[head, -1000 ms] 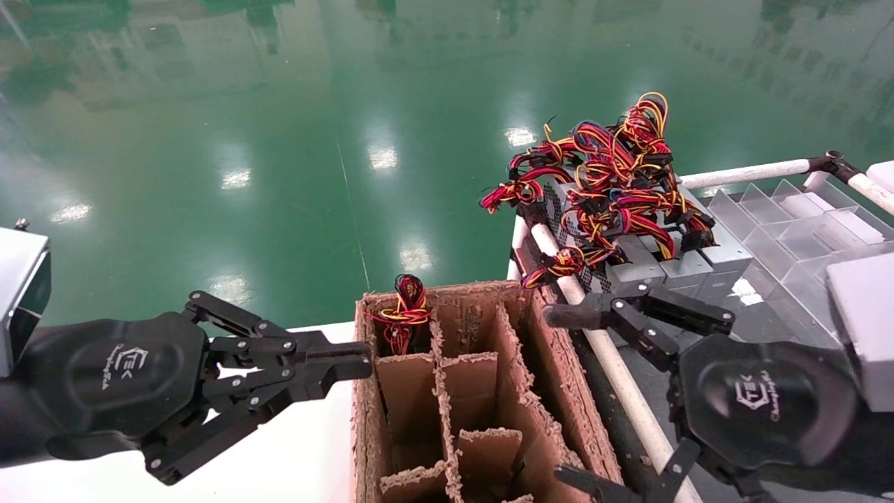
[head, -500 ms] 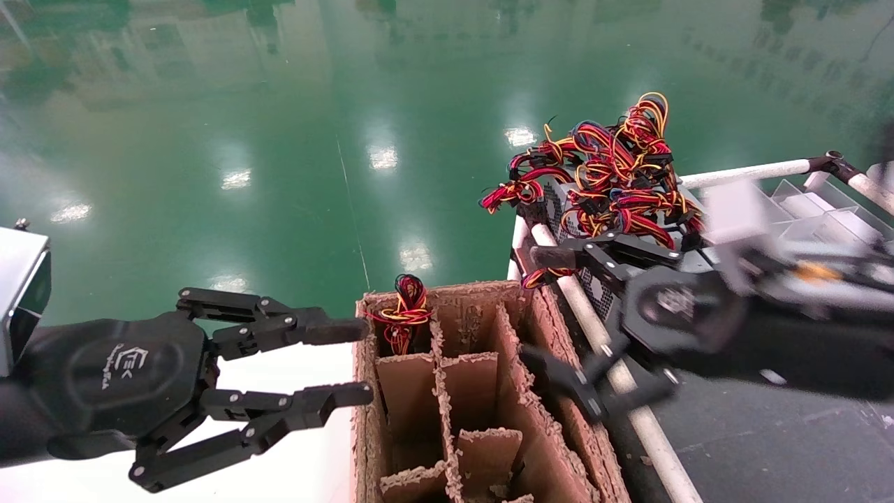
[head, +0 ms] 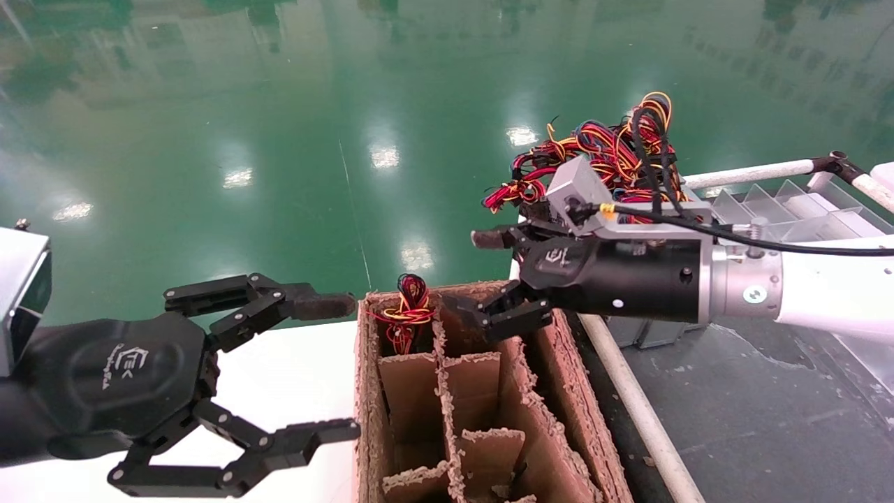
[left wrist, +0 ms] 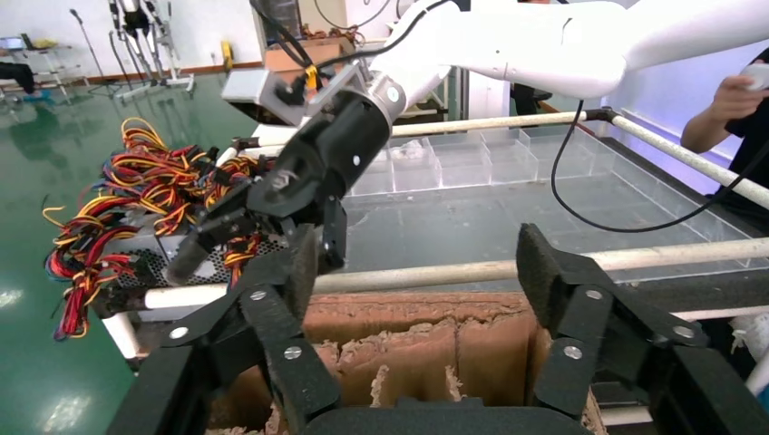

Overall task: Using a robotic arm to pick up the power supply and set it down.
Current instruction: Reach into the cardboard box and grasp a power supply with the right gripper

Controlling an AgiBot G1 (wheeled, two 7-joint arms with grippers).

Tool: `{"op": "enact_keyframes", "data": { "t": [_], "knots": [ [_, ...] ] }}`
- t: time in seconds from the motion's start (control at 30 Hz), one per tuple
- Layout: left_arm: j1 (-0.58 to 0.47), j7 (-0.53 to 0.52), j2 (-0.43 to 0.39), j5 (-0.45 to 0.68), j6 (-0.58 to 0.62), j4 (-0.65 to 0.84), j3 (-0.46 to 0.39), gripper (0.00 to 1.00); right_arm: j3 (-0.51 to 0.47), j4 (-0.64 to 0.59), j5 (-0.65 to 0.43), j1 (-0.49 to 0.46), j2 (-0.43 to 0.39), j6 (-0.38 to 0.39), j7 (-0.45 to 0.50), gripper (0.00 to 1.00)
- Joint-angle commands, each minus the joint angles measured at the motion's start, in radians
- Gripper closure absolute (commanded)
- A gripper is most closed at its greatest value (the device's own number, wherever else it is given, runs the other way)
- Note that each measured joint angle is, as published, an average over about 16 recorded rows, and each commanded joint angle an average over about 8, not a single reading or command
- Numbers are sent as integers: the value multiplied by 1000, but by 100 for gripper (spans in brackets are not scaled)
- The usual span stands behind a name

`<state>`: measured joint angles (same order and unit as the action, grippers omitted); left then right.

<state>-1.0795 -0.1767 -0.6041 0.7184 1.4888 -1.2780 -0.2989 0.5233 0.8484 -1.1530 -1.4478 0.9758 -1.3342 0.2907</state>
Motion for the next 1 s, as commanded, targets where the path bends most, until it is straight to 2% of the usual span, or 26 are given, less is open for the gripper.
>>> {"op": "enact_keyframes", "data": {
  "t": [0.03, 0.17, 0.27, 0.47, 0.63, 0.77, 0.93, 0.97, 1.0],
  "knots": [
    [0, 0, 0, 0, 0, 0, 0, 0, 10, -36, -17, -14, 24, 3, -10, 0],
    [0, 0, 0, 0, 0, 0, 0, 0, 13, -22, -26, -9, 20, 12, -11, 0],
    [0, 0, 0, 0, 0, 0, 0, 0, 27, -29, -61, -12, 49, 52, -20, 0],
    [0, 0, 0, 0, 0, 1, -1, 0, 65, -127, -142, -37, 175, 174, -47, 0],
    [0, 1, 0, -1, 0, 1, -1, 0, 95, -275, -187, -84, 293, 226, -90, 0],
    [0, 1, 0, -1, 0, 1, -1, 0, 115, -378, -212, -126, 352, 250, -125, 0],
    [-1, 1, 0, -1, 0, 1, -1, 0, 125, -461, -208, -159, 364, 242, -149, 0],
    [-1, 1, 0, -1, 0, 1, -1, 0, 125, -472, -203, -163, 361, 233, -152, 2],
    [-1, 1, 0, -1, 0, 1, -1, 0, 124, -483, -199, -167, 359, 222, -156, 9]
  ]
}}
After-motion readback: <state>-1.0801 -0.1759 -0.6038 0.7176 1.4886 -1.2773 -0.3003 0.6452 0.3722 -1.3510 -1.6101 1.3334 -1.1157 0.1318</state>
